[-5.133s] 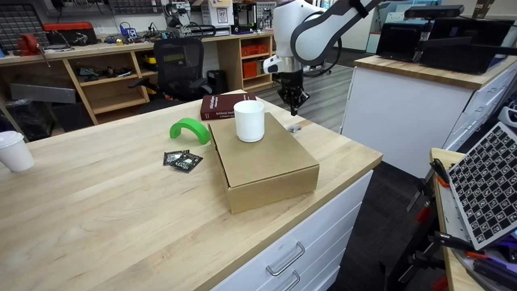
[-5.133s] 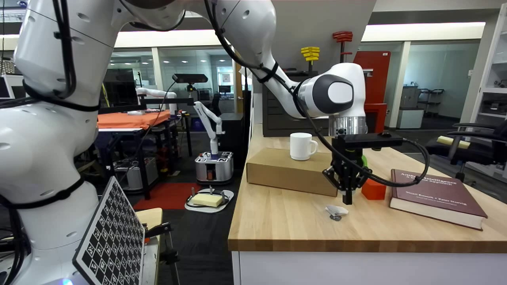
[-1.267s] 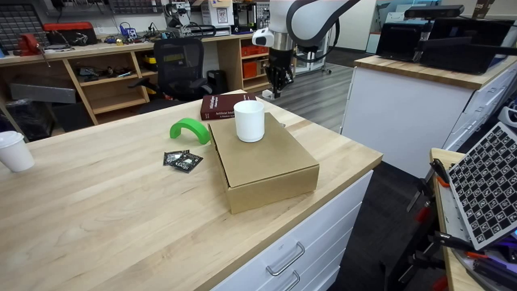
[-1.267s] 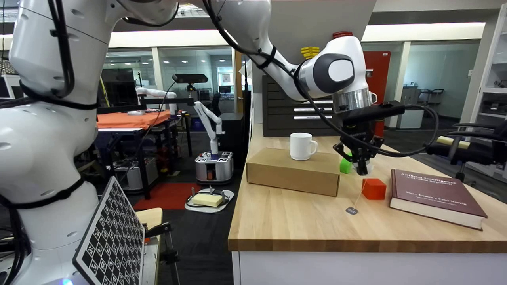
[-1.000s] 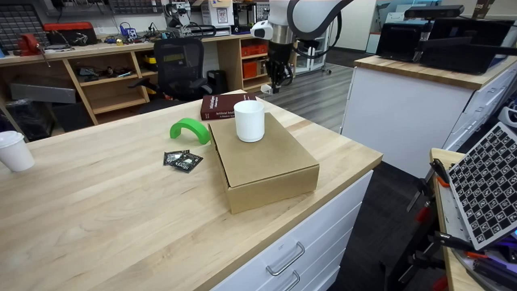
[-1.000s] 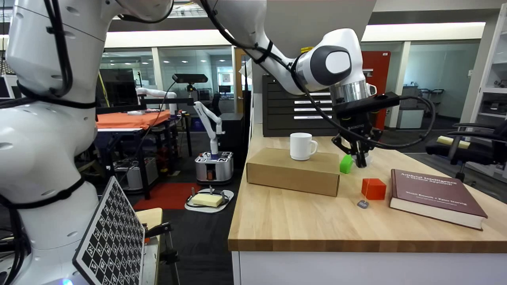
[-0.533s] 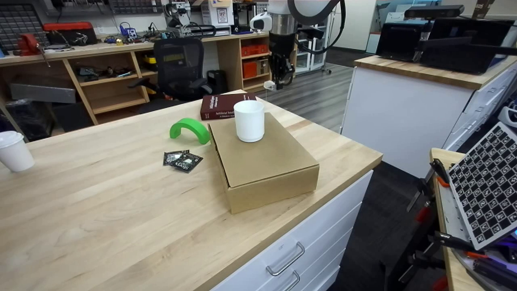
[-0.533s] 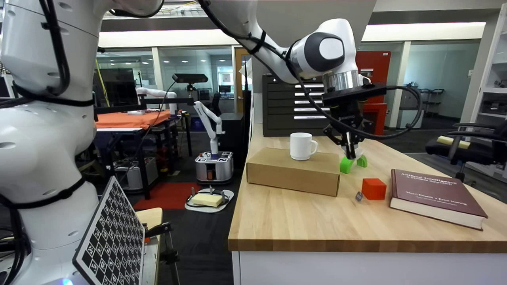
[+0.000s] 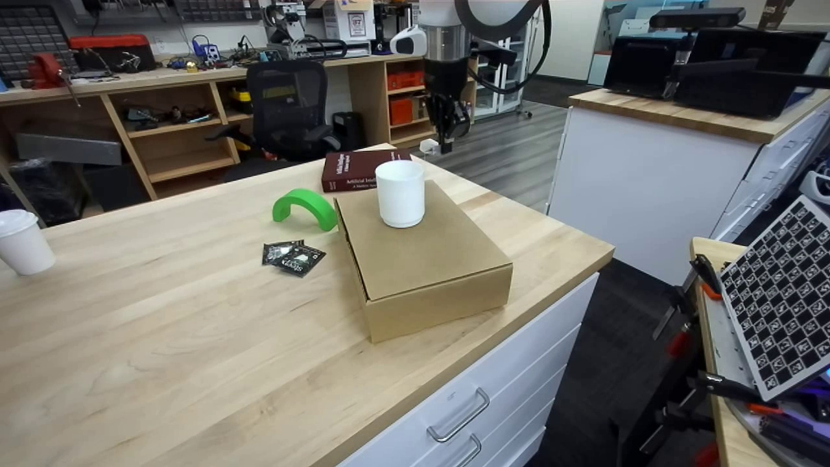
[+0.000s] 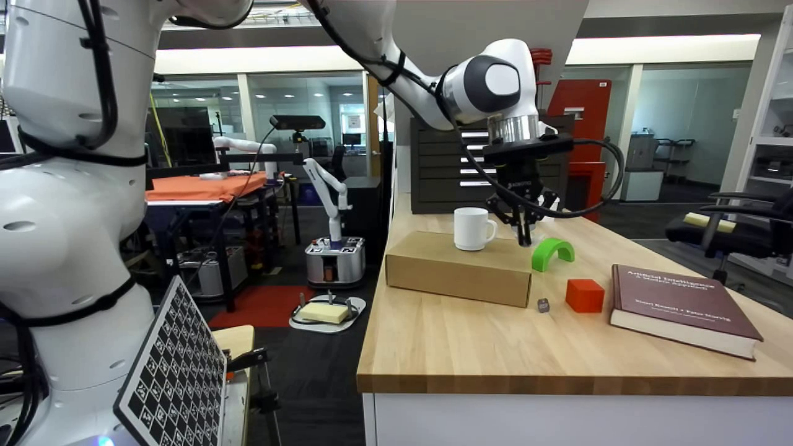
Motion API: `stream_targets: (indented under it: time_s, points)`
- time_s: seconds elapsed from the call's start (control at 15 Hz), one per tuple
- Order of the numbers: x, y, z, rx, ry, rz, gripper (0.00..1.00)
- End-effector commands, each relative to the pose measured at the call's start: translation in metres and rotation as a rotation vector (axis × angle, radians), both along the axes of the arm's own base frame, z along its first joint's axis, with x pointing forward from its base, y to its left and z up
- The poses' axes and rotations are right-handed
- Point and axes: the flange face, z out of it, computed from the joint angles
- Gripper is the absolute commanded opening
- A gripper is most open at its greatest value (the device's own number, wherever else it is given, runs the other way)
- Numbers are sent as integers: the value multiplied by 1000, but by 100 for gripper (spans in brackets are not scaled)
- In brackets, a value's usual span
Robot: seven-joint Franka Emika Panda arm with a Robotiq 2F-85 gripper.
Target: Put the tea bag into the coffee mug.
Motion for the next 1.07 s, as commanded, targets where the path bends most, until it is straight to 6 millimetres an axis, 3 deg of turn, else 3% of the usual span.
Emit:
stream_targets:
  time_s: [0.0, 0.33, 1.0]
  points:
    - [-7, 18, 31, -21, -32, -2, 2]
    - [-14, 42, 44, -49, -55, 22, 2]
    - [-35, 98, 41, -71, -50, 68, 2]
